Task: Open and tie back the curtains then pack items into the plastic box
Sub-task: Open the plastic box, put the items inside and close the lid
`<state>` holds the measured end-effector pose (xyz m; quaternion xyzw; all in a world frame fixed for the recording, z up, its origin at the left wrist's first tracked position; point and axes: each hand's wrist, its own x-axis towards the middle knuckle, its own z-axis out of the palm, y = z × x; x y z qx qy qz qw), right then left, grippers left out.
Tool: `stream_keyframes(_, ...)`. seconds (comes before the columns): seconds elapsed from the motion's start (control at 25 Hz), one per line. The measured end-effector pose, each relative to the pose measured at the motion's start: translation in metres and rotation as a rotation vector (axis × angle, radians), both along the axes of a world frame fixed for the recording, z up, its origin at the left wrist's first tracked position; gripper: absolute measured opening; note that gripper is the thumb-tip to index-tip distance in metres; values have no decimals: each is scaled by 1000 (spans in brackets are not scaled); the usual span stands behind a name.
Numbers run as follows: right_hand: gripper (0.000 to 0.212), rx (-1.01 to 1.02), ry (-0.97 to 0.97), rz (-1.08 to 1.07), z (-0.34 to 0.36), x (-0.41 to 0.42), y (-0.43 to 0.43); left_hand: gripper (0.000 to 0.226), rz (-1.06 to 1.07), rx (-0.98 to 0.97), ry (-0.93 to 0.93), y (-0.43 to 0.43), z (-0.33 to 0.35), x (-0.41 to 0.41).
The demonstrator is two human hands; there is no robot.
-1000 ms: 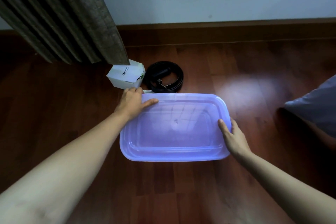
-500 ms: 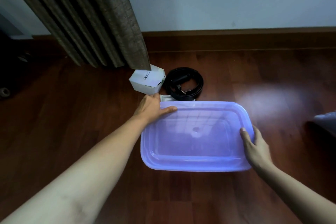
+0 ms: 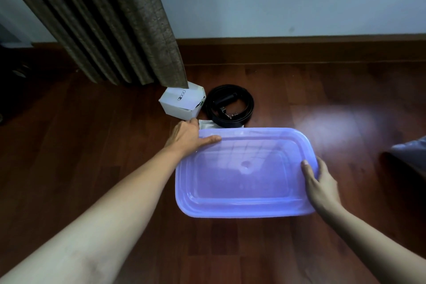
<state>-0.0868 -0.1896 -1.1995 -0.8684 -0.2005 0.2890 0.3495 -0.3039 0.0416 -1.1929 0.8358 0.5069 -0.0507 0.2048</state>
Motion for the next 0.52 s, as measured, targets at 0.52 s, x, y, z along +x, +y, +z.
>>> stream_keyframes(0.52,52,-10,25,7,3,3,0,88,43,-13,-113,6,5,9)
